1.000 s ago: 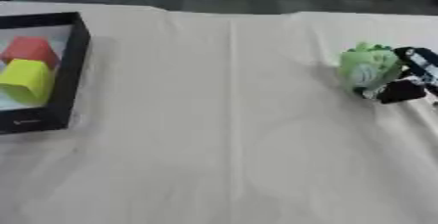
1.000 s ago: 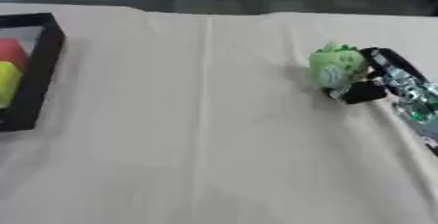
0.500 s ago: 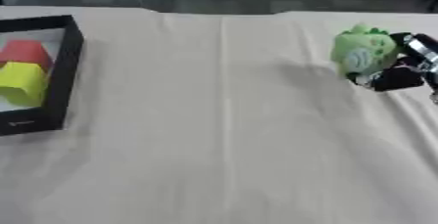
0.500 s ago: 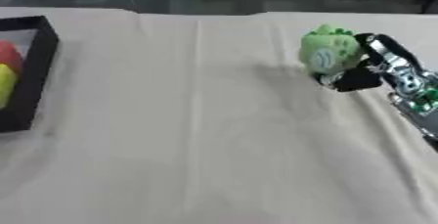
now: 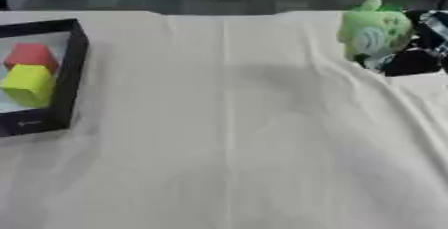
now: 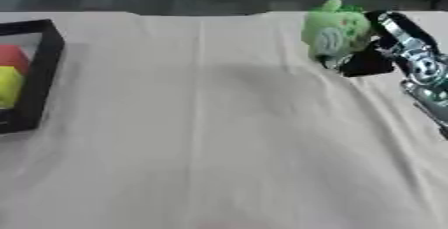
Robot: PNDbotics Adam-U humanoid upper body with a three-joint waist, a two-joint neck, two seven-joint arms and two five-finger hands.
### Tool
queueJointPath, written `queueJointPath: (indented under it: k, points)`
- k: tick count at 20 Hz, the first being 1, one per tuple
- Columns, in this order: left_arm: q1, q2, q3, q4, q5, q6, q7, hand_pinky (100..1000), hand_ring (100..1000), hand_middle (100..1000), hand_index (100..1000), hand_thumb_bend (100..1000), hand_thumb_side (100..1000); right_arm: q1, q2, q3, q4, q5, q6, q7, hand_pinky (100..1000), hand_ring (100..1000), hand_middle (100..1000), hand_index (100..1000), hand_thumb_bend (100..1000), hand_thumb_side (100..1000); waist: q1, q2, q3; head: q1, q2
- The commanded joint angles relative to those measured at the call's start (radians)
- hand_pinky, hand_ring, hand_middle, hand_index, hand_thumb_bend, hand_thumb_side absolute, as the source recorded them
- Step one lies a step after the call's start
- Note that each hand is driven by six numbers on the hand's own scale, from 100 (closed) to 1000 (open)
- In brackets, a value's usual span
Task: Pick up the objects with one hand, pass them to the other hand, and then place them into the box on the other side of the table.
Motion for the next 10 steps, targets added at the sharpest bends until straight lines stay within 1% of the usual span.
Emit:
queueJointPath:
  k: [1, 5, 6, 7, 10]
  points:
    - [-0.006, 0.047, 0.027, -0.013, -0.003, 0.0, 0.006, 815, 657, 621, 718, 100, 544, -0.028, 0.003, -0.002, -0.058, 0.024, 0.019, -0.029, 723, 761, 610, 487, 411, 100, 0.016, -0.051, -0.009, 0.02, 0.016]
    - [-0.003, 0.066, 0.043, -0.013, -0.002, 0.004, 0.016, 815, 658, 623, 718, 100, 521, -0.049, 0.057, 0.014, -0.11, 0.116, 0.059, -0.054, 700, 737, 594, 458, 380, 100, 0.021, -0.068, -0.026, 0.041, 0.031]
    - [-0.003, 0.071, 0.044, -0.013, -0.003, 0.007, 0.017, 815, 659, 623, 718, 100, 520, -0.052, 0.069, 0.019, -0.119, 0.133, 0.068, -0.054, 700, 737, 594, 456, 378, 100, 0.021, -0.071, -0.029, 0.044, 0.033]
    - [-0.003, 0.076, 0.045, -0.013, -0.003, 0.011, 0.017, 815, 660, 624, 719, 100, 511, -0.053, 0.079, 0.025, -0.127, 0.149, 0.076, -0.051, 698, 733, 587, 432, 364, 100, 0.022, -0.074, -0.032, 0.048, 0.034]
    - [-0.01, 0.093, 0.043, -0.013, -0.005, 0.019, 0.01, 815, 663, 626, 720, 100, 486, -0.057, 0.103, 0.042, -0.144, 0.193, 0.096, -0.032, 701, 731, 584, 426, 356, 100, 0.023, -0.084, -0.04, 0.056, 0.037]
